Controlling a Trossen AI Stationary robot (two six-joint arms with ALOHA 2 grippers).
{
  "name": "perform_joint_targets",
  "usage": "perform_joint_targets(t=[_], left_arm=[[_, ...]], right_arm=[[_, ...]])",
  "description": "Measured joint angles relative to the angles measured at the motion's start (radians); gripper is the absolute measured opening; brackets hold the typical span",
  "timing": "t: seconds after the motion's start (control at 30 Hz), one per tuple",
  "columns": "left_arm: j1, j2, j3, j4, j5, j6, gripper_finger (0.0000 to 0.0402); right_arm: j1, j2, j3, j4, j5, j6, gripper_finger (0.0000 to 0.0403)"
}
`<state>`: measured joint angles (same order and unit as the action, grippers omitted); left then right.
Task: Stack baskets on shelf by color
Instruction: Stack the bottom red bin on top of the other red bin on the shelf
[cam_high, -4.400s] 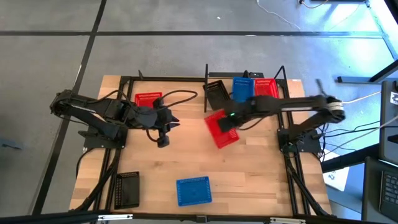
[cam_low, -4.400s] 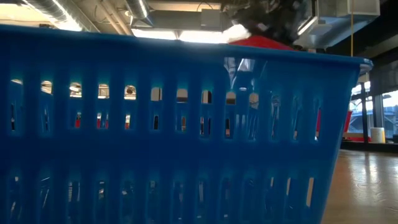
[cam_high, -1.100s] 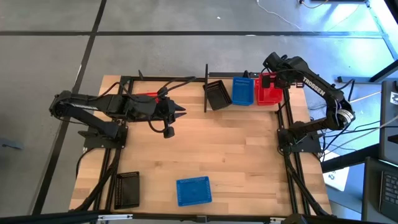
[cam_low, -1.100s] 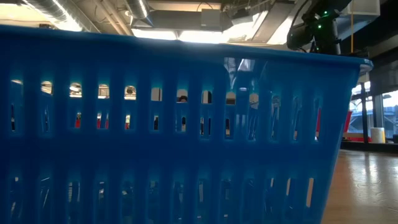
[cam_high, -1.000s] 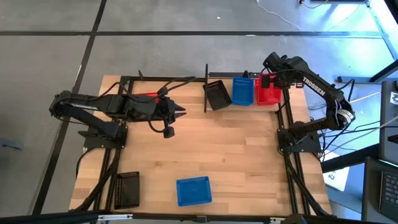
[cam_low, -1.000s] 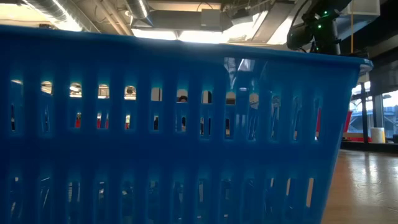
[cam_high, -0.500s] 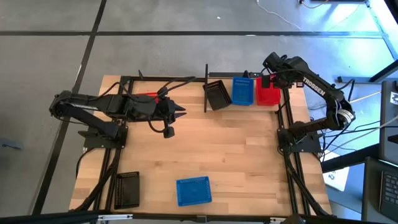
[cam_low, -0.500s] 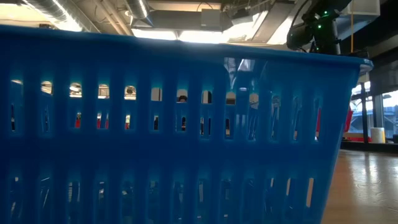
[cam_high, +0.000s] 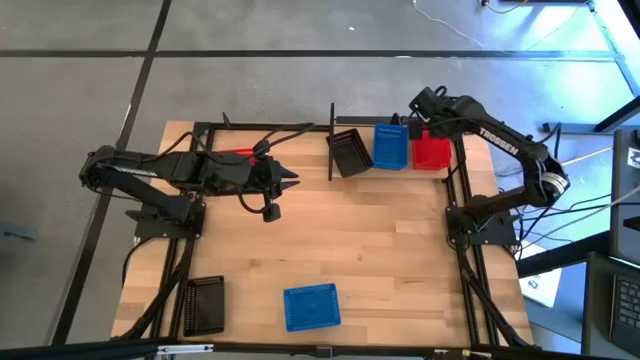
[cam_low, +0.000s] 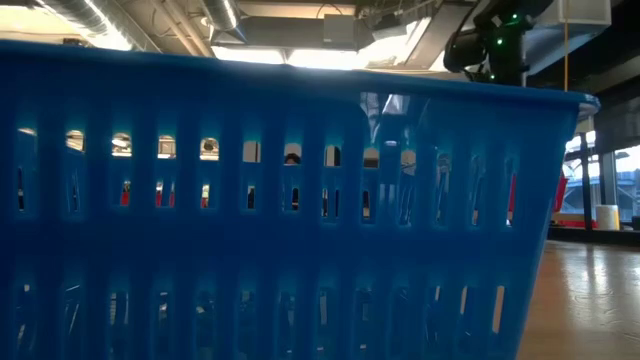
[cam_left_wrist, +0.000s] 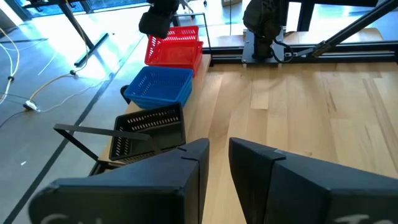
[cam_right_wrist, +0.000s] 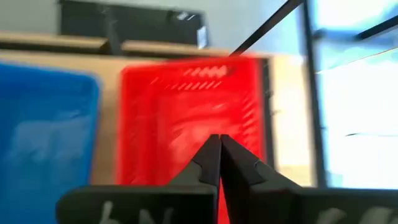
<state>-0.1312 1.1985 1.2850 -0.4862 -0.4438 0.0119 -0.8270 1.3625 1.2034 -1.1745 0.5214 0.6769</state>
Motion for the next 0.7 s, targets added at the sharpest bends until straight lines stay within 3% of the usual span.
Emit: perform_joint_targets(t=[0.23,0.43,0.7], left_arm=[[0.0,0.0,0.0,0.0,0.0,-0.004,0.0055],[-0.001,0.0,0.0,0.0,0.0,-0.01,0.0055],[-0.001,0.0,0.0,0.0,0.0,-0.01,0.0055]], right_arm=[[0.0,0.054,0.0,0.004,0.055,-0.026,0.0001],[0.0,0.105,0.0,-0.014,0.192,0.022,0.0001],[-0.003,0.124,0.0,-0.066,0.219,0.021,0.0002]])
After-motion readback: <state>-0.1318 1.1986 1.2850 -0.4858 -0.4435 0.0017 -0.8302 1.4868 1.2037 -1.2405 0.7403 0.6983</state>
